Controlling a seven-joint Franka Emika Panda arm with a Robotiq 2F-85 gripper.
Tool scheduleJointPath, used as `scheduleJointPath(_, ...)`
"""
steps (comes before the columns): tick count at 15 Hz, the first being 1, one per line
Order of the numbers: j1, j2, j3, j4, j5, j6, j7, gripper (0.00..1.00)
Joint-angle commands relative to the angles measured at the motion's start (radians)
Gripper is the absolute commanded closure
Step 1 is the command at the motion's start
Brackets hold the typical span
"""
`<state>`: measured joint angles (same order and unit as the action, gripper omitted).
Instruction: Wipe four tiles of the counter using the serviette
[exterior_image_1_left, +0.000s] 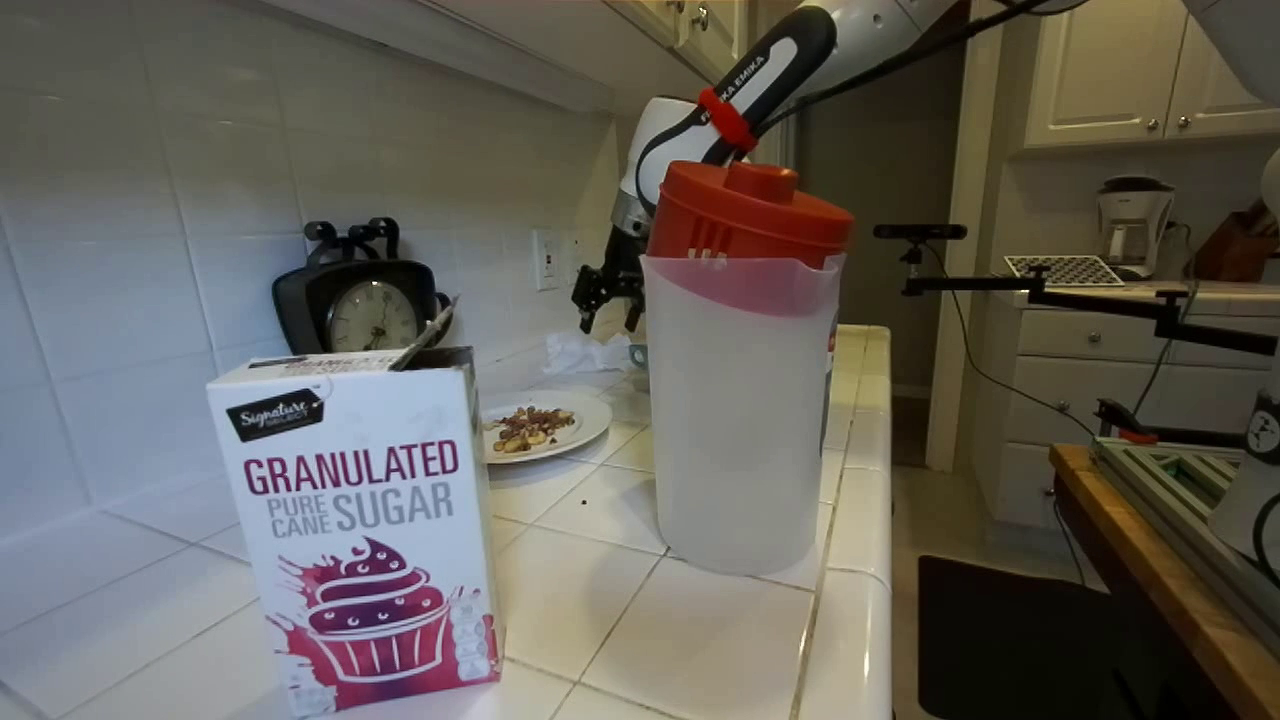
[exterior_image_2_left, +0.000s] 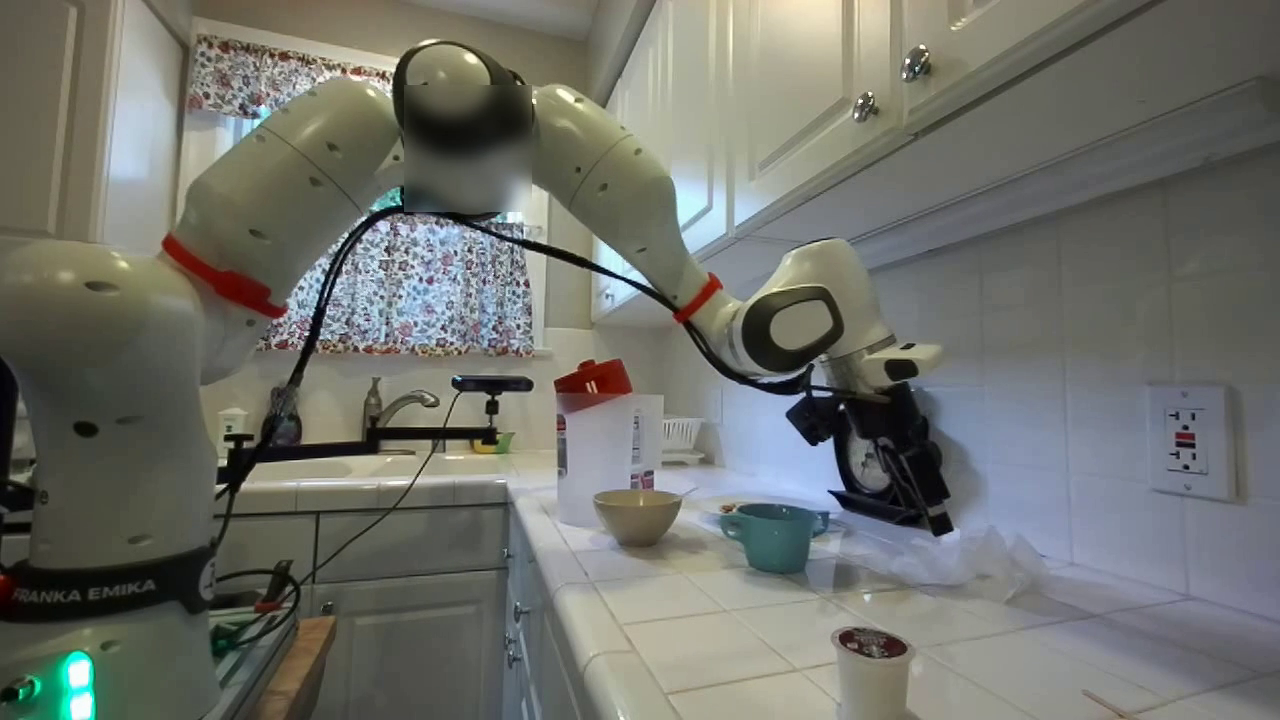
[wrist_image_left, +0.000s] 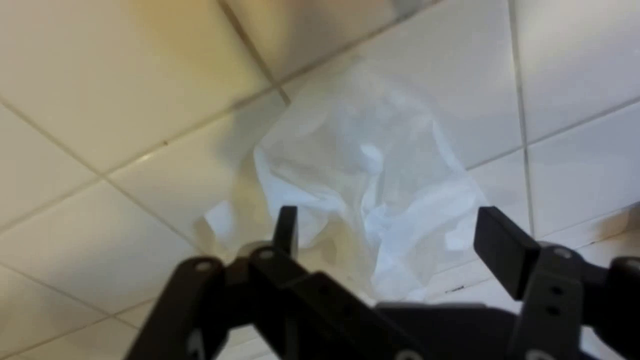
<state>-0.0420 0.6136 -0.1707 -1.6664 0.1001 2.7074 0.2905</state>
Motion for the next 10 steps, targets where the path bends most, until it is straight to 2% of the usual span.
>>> scheduleJointPath(1, 0.037, -0.138, -0.025, -0.168, -0.049, -0.075, 0.022, 0.00)
scheduleJointPath(10, 0.037, -0.429, 0.004, -0.376, -0.140, -0.350, 0.009, 0.00)
